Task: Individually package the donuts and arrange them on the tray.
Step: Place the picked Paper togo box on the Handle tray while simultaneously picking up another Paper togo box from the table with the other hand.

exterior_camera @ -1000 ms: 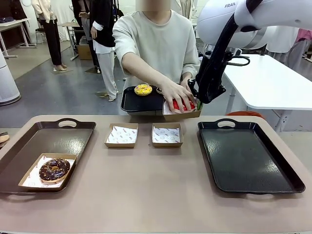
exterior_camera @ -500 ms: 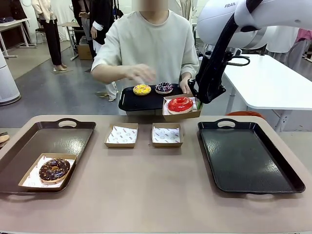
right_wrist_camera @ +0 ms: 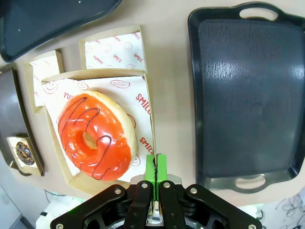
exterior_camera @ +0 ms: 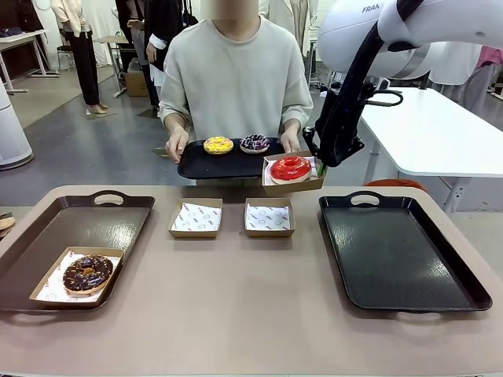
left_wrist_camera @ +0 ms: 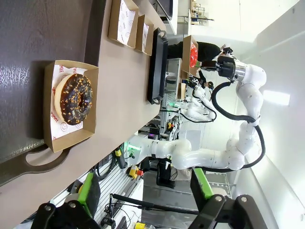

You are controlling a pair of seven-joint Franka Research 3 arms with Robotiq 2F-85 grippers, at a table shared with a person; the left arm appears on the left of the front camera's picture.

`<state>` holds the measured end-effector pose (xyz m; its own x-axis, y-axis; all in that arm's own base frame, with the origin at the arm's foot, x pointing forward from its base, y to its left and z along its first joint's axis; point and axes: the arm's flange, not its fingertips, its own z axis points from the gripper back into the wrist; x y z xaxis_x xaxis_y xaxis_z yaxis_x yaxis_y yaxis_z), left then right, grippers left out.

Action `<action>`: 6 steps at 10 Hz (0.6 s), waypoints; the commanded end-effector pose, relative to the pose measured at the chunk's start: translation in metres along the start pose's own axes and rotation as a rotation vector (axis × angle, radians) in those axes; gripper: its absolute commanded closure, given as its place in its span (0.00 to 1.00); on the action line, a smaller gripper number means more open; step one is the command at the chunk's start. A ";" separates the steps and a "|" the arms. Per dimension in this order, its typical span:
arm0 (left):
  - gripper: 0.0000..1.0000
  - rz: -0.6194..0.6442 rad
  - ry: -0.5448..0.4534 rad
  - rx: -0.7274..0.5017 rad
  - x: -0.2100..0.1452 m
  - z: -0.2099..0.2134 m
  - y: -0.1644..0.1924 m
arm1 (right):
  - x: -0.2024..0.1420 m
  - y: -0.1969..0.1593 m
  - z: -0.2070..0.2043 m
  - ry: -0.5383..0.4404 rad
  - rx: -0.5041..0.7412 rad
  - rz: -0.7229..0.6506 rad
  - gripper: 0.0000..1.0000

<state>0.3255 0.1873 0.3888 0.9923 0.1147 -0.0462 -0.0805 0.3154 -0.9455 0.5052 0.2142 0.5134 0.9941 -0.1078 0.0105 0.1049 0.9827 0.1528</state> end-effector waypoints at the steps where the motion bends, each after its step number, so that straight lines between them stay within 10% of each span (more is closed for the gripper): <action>1: 0.00 0.000 0.000 0.000 0.000 0.000 0.000 | 0.000 0.000 0.000 0.000 0.000 0.000 0.99; 6: 0.00 0.005 0.165 0.260 0.045 -0.056 -0.087 | -0.057 -0.086 0.044 0.027 -0.019 0.044 0.99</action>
<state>0.3737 0.1258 0.4363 0.9960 -0.0034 -0.0888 -0.0770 0.4675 -0.8806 0.4657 0.1529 0.5362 0.9959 -0.0900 -0.0057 0.0900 0.9884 0.1224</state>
